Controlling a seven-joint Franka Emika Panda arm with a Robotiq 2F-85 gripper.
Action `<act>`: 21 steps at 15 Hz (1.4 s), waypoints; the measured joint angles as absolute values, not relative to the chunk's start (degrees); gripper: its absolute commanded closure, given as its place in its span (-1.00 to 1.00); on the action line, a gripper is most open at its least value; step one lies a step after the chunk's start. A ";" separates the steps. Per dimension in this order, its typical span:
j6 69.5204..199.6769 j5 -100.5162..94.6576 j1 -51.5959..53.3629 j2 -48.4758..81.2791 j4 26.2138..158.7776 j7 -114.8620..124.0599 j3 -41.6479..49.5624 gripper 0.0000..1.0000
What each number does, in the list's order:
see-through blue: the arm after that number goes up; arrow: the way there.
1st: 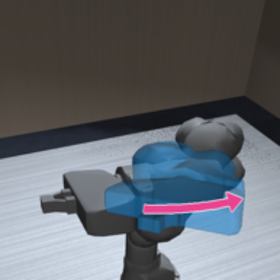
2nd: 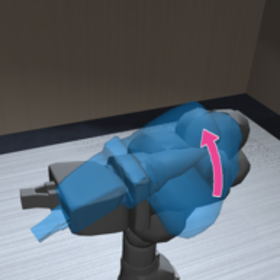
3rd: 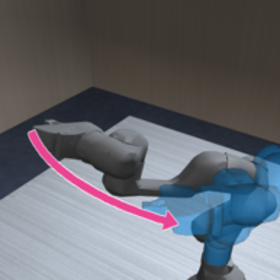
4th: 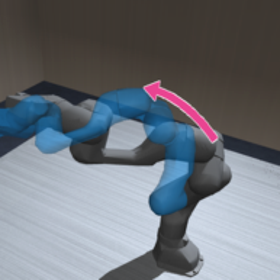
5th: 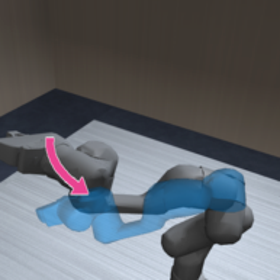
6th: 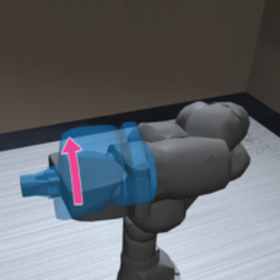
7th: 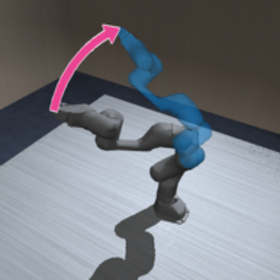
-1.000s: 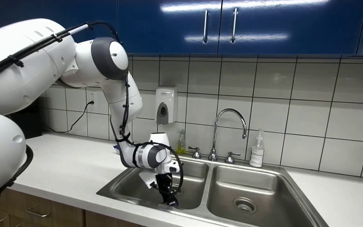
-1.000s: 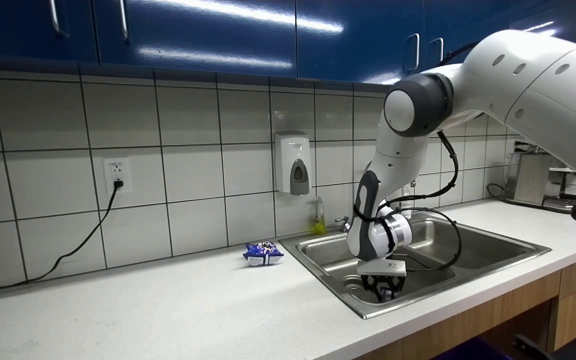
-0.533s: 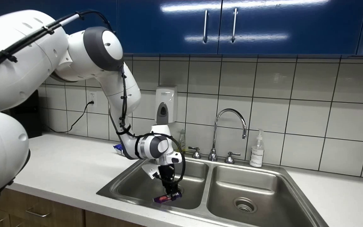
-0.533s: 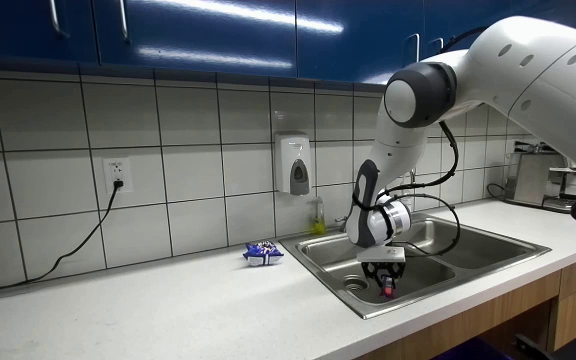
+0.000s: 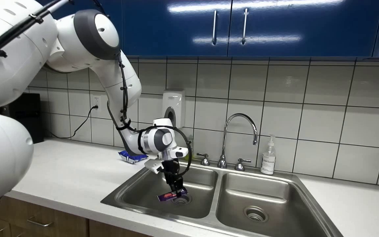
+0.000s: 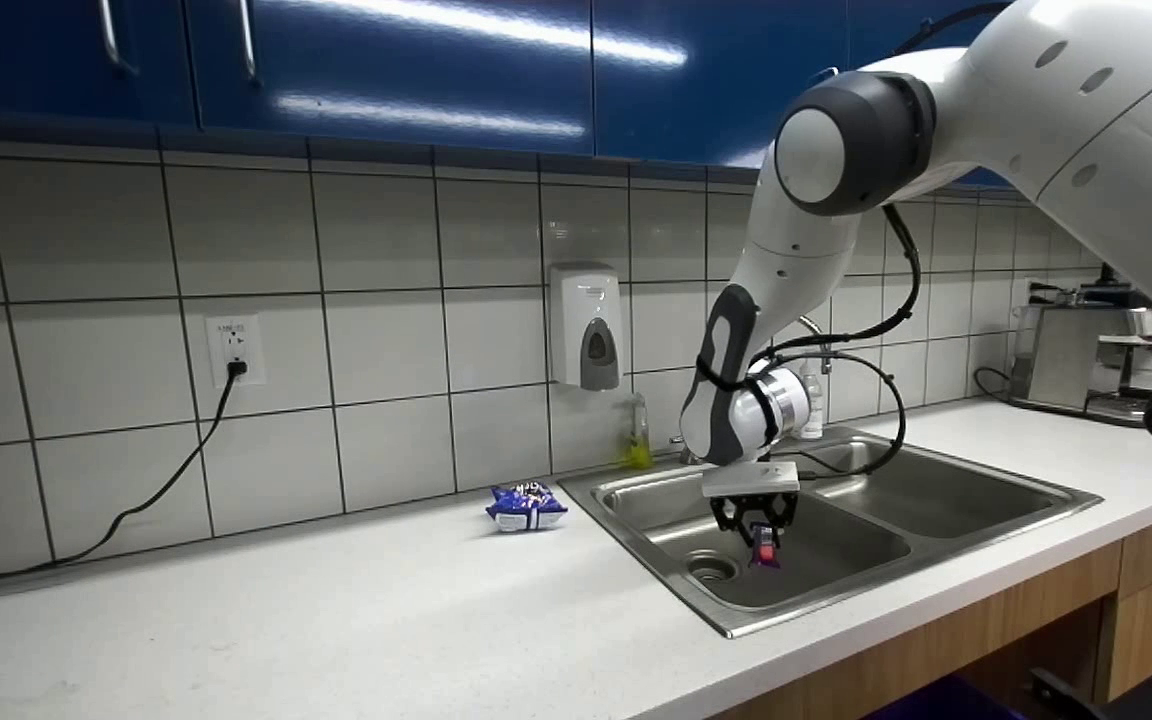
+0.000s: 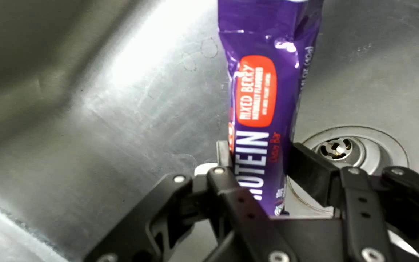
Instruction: Pick up the object from the sink and put it on the counter
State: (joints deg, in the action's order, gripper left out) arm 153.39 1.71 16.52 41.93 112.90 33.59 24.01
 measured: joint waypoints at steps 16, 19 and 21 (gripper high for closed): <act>153.03 -12.89 18.56 23.89 127.43 32.55 17.27 0.60; 153.35 -14.33 18.59 21.16 130.13 31.23 14.23 0.60; 153.49 -15.19 18.62 19.60 131.68 30.32 12.11 0.60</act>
State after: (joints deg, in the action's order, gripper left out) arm 153.49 -15.19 18.62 19.60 131.68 30.32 12.11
